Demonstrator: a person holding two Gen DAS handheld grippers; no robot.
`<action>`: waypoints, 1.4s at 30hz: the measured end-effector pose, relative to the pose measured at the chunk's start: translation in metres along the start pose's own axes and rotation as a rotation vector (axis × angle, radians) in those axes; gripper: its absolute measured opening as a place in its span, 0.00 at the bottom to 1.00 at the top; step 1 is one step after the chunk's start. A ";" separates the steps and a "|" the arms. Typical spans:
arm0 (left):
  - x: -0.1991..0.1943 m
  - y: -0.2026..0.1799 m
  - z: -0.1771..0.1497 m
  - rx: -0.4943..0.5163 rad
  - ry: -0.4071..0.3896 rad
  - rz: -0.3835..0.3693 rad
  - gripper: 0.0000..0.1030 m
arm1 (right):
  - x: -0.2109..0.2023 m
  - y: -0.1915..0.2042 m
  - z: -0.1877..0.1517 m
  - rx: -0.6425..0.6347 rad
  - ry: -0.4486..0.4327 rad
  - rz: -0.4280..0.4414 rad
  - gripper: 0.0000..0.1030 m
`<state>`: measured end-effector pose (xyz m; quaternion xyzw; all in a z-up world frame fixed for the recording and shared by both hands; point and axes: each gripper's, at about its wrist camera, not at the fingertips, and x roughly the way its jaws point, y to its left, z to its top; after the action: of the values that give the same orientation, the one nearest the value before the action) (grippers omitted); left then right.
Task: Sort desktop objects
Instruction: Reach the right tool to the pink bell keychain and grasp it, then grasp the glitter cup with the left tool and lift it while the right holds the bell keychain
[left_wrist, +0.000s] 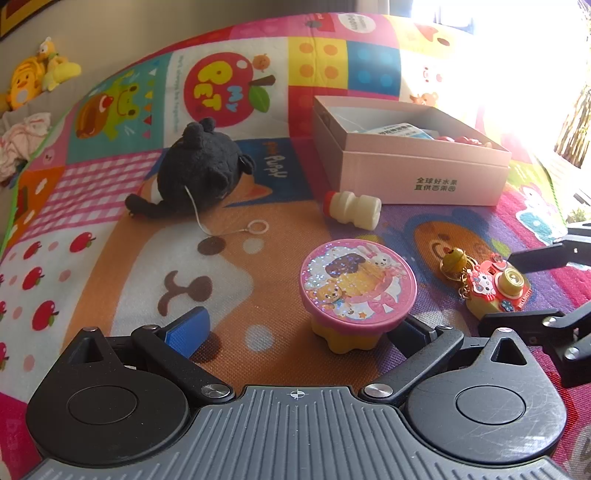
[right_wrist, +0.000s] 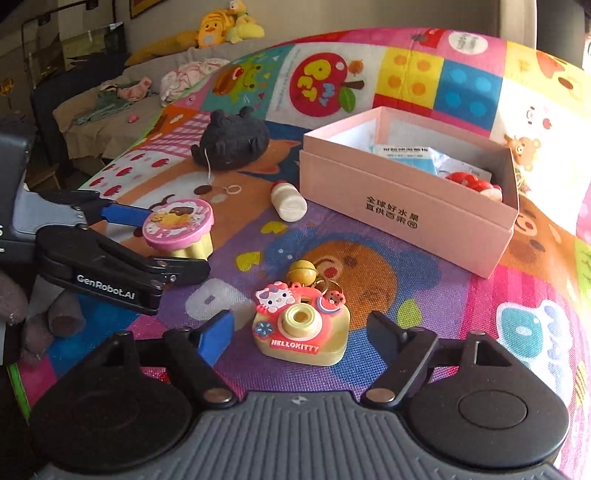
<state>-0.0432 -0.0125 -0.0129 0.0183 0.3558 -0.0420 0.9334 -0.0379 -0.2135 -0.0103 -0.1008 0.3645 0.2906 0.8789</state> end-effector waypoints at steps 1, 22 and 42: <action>0.000 0.000 0.000 0.000 0.000 0.000 1.00 | -0.002 0.000 -0.001 0.002 -0.010 -0.010 0.56; -0.014 -0.025 0.012 0.074 -0.082 -0.062 0.78 | -0.031 -0.021 -0.040 0.138 -0.055 -0.196 0.73; 0.047 -0.049 0.200 0.144 -0.257 -0.139 0.59 | -0.030 -0.016 -0.040 0.115 -0.055 -0.209 0.81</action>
<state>0.1198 -0.0776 0.1051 0.0548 0.2299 -0.1337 0.9624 -0.0688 -0.2556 -0.0182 -0.0797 0.3439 0.1786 0.9184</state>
